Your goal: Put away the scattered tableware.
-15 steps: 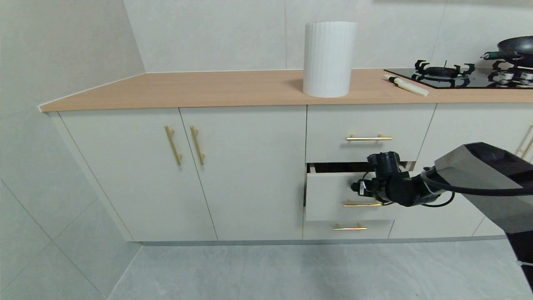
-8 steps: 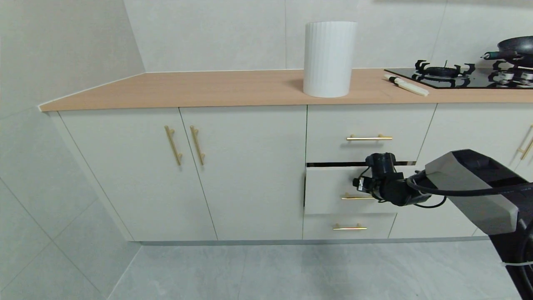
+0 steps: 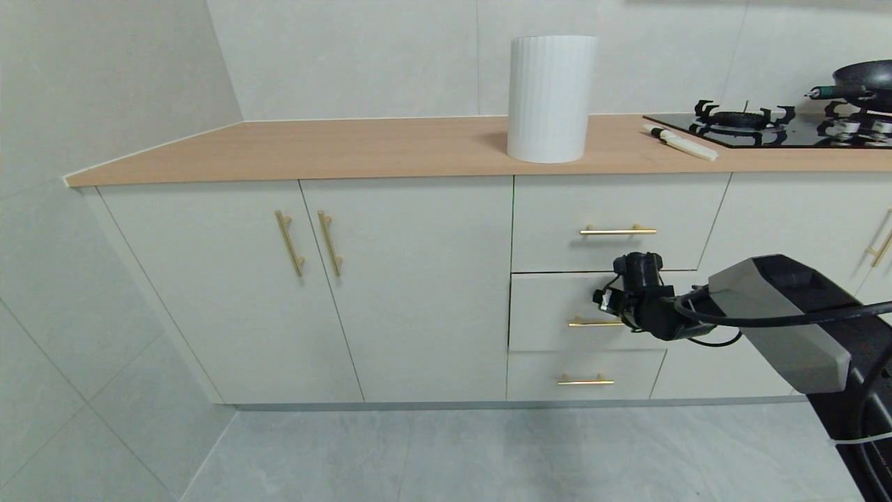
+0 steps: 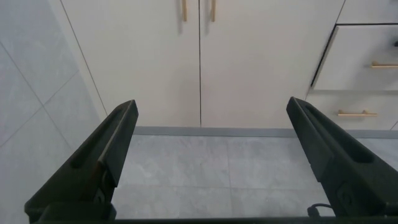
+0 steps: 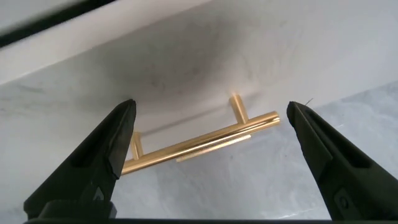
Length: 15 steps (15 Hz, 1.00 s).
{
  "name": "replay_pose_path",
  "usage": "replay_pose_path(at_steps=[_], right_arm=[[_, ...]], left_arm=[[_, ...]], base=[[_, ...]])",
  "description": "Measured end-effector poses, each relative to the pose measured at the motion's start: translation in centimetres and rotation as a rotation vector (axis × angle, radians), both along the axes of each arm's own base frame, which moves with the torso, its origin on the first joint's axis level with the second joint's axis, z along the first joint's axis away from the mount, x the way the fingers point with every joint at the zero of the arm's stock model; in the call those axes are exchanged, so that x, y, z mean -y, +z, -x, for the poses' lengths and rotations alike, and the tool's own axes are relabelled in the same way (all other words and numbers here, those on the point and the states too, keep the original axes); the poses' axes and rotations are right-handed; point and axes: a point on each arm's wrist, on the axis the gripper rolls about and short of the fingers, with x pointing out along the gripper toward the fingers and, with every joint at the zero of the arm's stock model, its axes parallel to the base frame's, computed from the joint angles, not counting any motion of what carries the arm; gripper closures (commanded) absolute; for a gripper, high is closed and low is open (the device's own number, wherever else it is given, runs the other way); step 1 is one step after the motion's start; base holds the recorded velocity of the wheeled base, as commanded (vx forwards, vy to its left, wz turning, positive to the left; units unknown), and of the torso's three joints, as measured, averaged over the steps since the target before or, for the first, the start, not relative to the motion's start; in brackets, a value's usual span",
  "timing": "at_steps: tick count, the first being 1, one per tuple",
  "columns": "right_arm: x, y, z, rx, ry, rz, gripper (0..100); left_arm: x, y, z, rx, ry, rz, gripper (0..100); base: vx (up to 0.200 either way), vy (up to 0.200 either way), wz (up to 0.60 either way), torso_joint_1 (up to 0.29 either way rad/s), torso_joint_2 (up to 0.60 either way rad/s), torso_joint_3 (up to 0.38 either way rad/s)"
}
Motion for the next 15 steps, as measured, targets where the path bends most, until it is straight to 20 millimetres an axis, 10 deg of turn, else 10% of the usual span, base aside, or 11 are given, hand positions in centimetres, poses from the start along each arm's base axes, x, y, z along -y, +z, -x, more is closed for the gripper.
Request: replay_pose_path(at_steps=[15], right_arm=[[0.6,0.0,-1.0,0.047,-0.088,-0.011,0]], left_arm=[[0.0,0.0,0.0,0.0,0.0,0.0,0]], base=[[0.0,0.0,0.0,0.0,0.0,0.0]])
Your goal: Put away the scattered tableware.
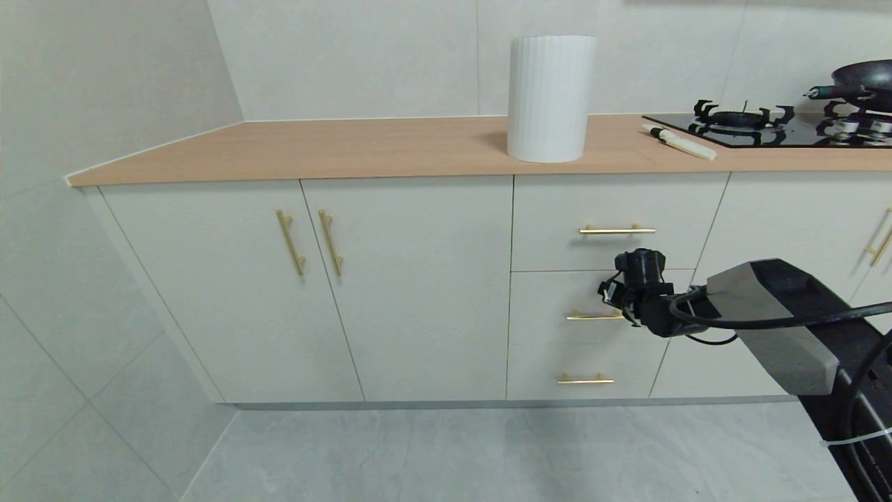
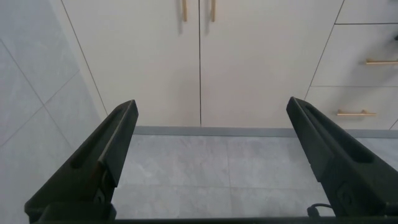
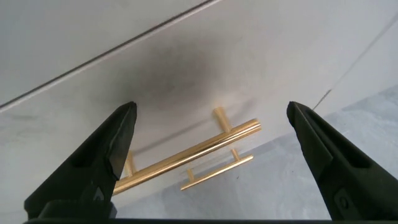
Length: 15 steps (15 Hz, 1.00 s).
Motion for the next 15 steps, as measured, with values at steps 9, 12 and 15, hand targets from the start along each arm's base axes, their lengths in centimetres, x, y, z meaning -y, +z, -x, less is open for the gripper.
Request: replay_pose_path(at_steps=[9,12,15], right_arm=[[1.3,15.0,15.9,0.035,0.06,-0.014,0],[2.7,19.0,26.1,0.112,0.094,0.007,0],[5.3,19.6,35.8,0.196,0.085,0.104,0]], left_arm=[[0.0,0.0,0.0,0.0,0.0,0.0,0],[0.0,0.0,0.0,0.0,0.0,0.0,0],[0.0,0.0,0.0,0.0,0.001,0.0,0]], base=[[0.0,0.0,0.0,0.0,0.0,0.0],[0.0,0.0,0.0,0.0,0.0,0.0],[0.0,0.0,0.0,0.0,0.0,0.0]])
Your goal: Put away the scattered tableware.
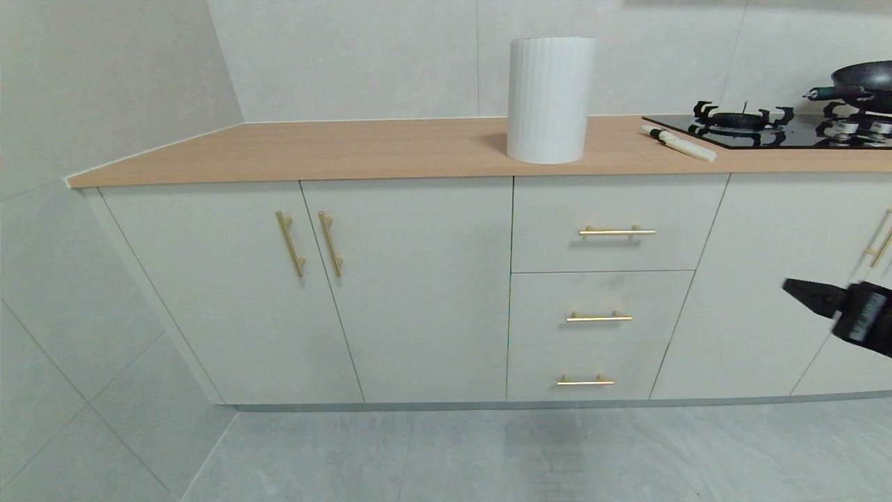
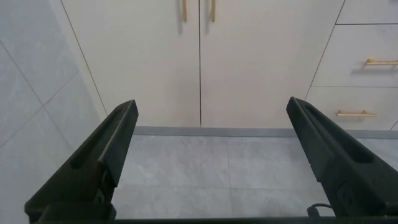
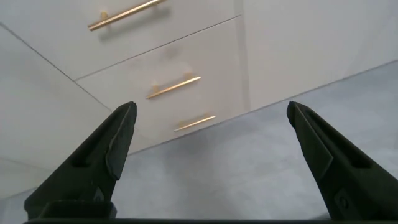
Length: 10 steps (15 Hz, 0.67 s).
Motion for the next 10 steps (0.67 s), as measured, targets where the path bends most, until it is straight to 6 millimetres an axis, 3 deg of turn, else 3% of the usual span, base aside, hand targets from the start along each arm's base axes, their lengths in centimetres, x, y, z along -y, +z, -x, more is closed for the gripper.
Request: replay_pose_path(at_steps=[3,5,8,10], right_arm=[[2.2,-1.7,7.7,0.09,-0.047,0.157,0],[3.0,-3.5,11.5,0.137,-0.081,0.238,0],[3.5,-7.2,15.9,0.142,-0.142,0.31,0],[3.5,-9.3,17.7,0.145,-0.169,0.338,0]], left_arm=[[0.0,0.0,0.0,0.0,0.0,0.0,0],[0.0,0.0,0.0,0.0,0.0,0.0,0],[0.0,0.0,0.0,0.0,0.0,0.0,0],[0.0,0.0,0.0,0.0,0.0,0.0,0]], base=[[0.0,0.0,0.0,0.0,0.0,0.0],[0.0,0.0,0.0,0.0,0.0,0.0],[0.0,0.0,0.0,0.0,0.0,0.0],[0.0,0.0,0.0,0.0,0.0,0.0]])
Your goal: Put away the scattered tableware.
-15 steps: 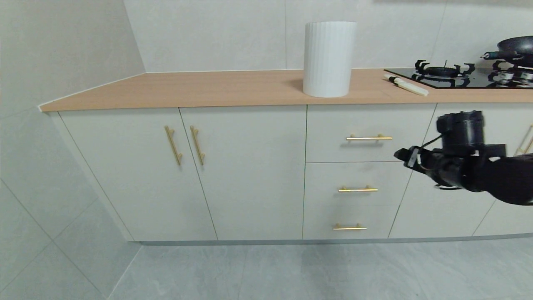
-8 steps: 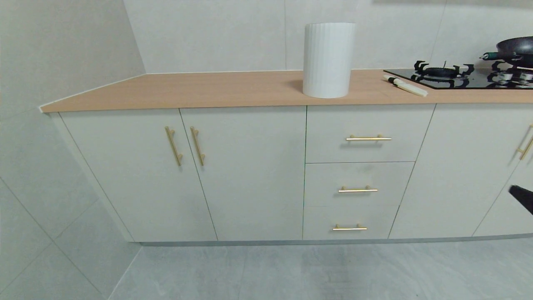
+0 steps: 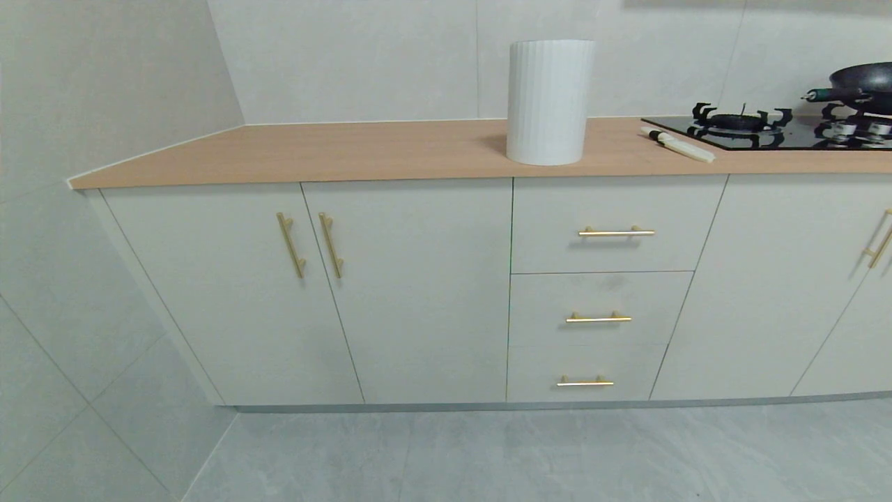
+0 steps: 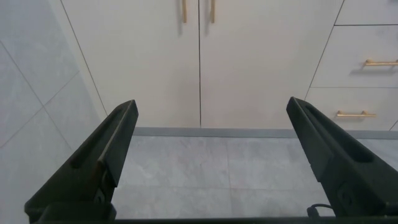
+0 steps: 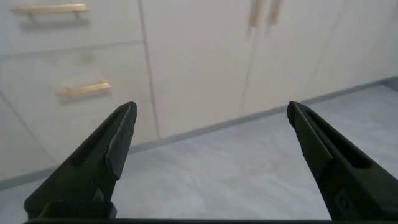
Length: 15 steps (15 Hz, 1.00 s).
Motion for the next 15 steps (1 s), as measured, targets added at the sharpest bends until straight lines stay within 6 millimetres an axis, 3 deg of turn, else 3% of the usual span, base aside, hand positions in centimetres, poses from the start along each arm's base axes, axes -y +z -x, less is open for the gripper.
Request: replay_pose_path(at_steps=[4,8,15], right_arm=[[-0.5,-2.2,0.6,0.105,0.228,0.025,0],[-0.9,-3.3,0.6,0.055,0.402,0.027,0],[-1.0,-3.9,0.6,0.011,0.427,0.015,0]], left_arm=[[0.0,0.0,0.0,0.0,0.0,0.0,0],[0.0,0.0,0.0,0.0,0.0,0.0,0],[0.0,0.0,0.0,0.0,0.0,0.0,0]], base=[[0.0,0.0,0.0,0.0,0.0,0.0],[0.0,0.0,0.0,0.0,0.0,0.0],[0.0,0.0,0.0,0.0,0.0,0.0]])
